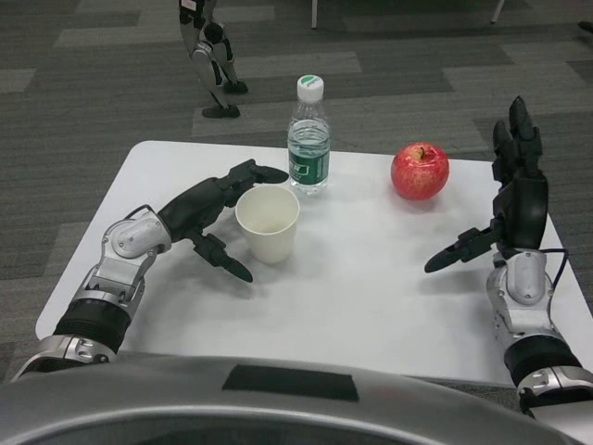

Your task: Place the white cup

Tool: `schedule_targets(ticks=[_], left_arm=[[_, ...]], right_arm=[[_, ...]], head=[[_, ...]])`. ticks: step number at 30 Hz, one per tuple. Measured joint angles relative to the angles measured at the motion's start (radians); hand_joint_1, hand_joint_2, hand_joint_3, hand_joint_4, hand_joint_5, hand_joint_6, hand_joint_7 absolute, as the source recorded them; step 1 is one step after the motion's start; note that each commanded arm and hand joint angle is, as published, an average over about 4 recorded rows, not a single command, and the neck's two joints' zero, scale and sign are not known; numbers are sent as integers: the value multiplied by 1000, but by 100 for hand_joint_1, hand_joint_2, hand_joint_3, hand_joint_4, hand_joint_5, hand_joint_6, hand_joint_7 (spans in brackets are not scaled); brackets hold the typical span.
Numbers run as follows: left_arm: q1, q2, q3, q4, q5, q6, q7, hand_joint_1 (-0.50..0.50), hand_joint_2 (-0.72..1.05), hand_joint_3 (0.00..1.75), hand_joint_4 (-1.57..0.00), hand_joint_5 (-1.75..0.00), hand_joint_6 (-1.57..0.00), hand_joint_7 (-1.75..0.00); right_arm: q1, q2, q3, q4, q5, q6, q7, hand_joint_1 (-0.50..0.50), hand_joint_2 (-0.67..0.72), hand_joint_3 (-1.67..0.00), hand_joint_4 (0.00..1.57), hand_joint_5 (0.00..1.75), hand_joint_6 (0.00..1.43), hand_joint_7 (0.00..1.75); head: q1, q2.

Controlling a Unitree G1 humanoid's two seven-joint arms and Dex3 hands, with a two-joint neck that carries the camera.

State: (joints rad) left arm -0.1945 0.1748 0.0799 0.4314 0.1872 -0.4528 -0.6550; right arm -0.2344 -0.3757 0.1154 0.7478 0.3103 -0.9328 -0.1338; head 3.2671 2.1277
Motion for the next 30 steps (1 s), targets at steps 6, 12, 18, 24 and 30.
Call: schedule_targets(ticks=[6,12,18,24,30], left_arm=[[57,0,105,-103,6,34,-9,-50,32,9,0,-92,0,-63],[104,-4,193,-208,-16,60,-11,-50,43,9,0,-77,0,-63],[140,-3,250,-301,-42,124,-11,-50,58,9,0,-72,0,-56],[156,20,294,-404,-51,191,-9,-50,60,9,0,-72,0,-56],[125,43,326,-543,-62,261,6,-50,67,9,0,-72,0,-56]], right_arm=[[-23,2,2,21,0,0,0,-42,72,0,0,0,0,0],[-37,0,10,41,0,0,0,-39,72,0,0,0,0,0],[-41,-3,14,44,0,0,0,-40,72,0,0,0,0,0],[-43,-5,19,50,0,0,0,-40,72,0,0,0,0,0],[-44,-12,29,56,0,0,0,-42,72,0,0,0,0,0]], head=[[16,-3],[35,-7],[36,-7],[39,-4],[29,3]])
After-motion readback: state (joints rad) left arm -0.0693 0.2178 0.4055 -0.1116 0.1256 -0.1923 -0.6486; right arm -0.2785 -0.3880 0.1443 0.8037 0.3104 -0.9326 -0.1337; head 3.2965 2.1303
